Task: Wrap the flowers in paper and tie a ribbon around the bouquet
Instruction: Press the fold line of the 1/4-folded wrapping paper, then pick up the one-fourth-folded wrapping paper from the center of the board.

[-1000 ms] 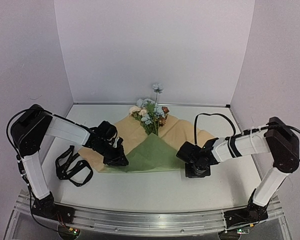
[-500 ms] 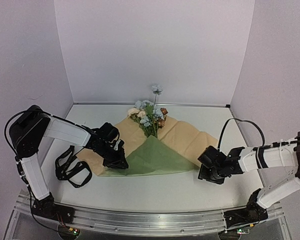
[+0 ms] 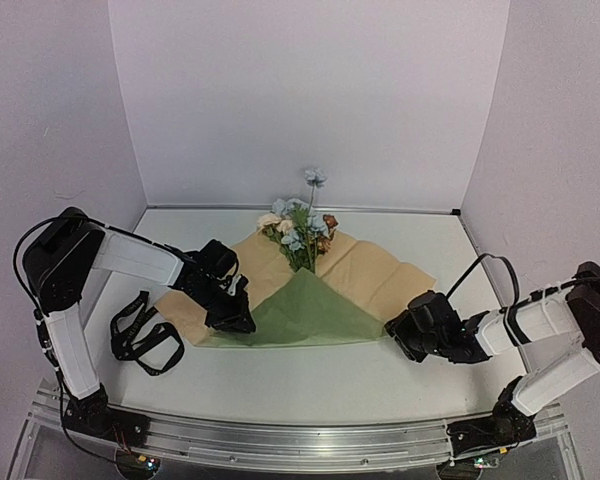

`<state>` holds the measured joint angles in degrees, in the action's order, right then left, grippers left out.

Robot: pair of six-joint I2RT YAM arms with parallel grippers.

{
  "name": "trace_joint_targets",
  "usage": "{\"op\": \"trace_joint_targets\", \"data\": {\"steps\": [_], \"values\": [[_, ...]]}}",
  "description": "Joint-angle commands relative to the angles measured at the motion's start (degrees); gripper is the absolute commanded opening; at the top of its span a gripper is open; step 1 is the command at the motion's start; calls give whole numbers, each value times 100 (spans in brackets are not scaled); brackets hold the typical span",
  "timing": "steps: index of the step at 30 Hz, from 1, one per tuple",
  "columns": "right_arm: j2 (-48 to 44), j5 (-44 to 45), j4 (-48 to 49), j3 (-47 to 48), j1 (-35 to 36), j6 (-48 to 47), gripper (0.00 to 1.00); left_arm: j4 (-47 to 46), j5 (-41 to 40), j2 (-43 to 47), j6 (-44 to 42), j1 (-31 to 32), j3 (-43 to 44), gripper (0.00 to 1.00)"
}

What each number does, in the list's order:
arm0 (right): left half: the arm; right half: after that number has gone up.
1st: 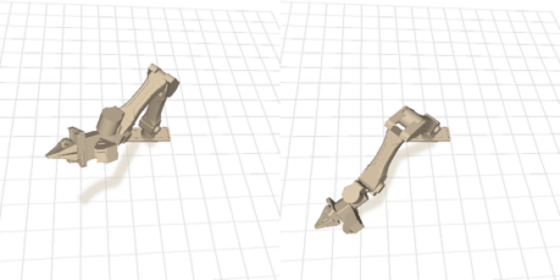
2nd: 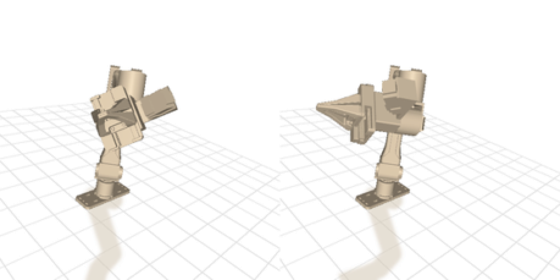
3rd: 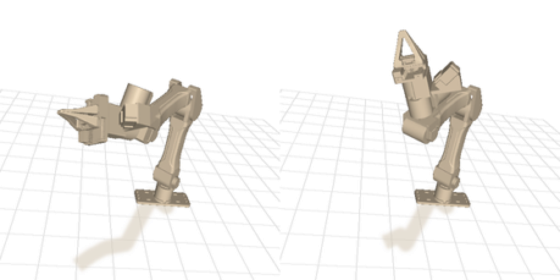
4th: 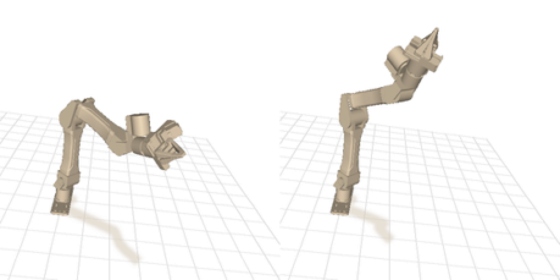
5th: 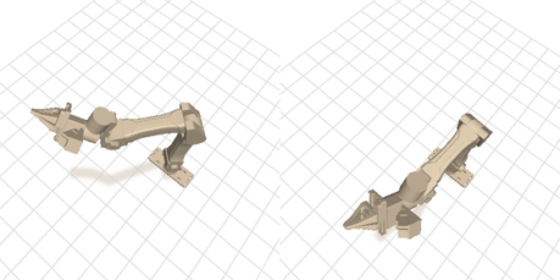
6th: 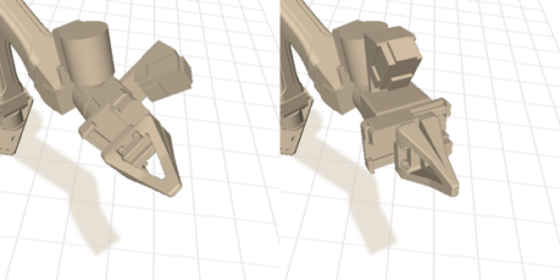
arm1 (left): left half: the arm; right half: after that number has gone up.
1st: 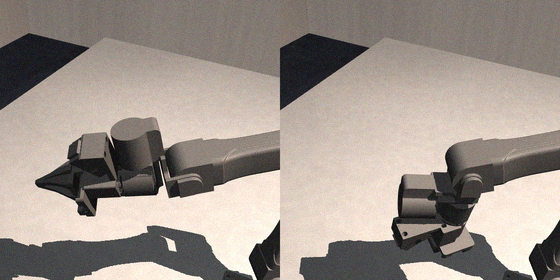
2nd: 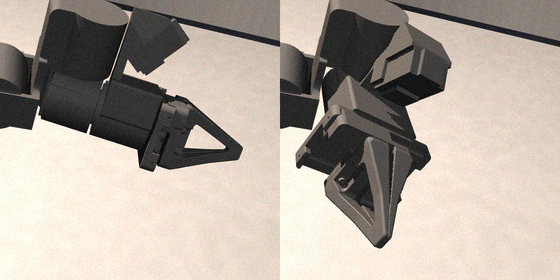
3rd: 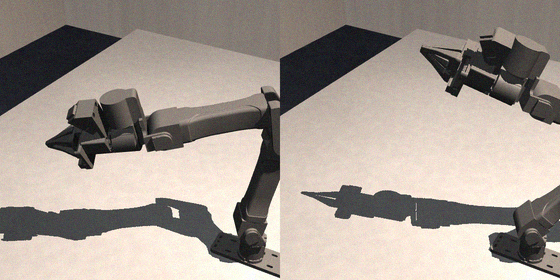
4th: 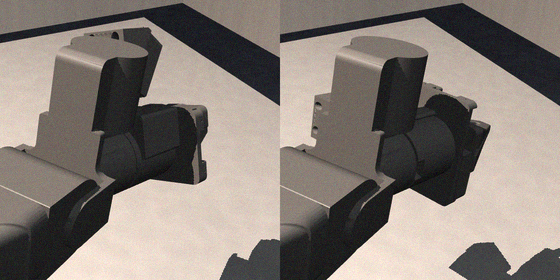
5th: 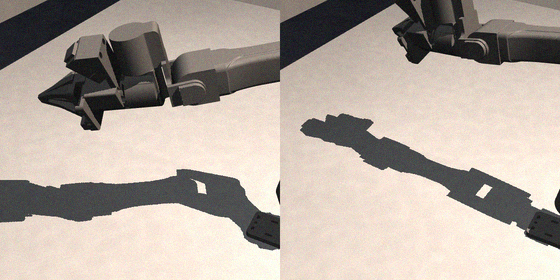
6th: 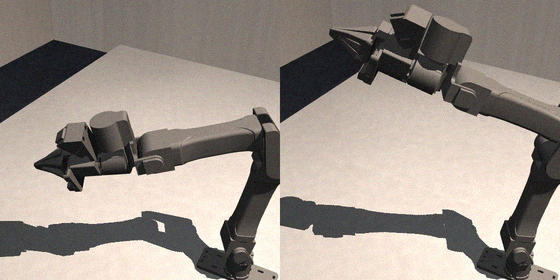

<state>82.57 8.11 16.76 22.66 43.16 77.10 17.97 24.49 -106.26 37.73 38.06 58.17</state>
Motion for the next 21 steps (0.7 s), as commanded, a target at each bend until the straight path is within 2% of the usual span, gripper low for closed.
{"op": "trace_joint_targets", "data": {"steps": [1,10,19,21], "values": [[224,-88,34,-320,8,664,44,361,-296,-190,-143,-78,48,14],[189,272,65,-464,8,411,30,320,-250,-217,-135,-87,43,14],[238,438,250,-373,8,-241,3,308,-230,-189,-157,-89,23,14],[228,453,303,-372,12,-341,0,318,-212,-170,-173,-86,24,14]]}}
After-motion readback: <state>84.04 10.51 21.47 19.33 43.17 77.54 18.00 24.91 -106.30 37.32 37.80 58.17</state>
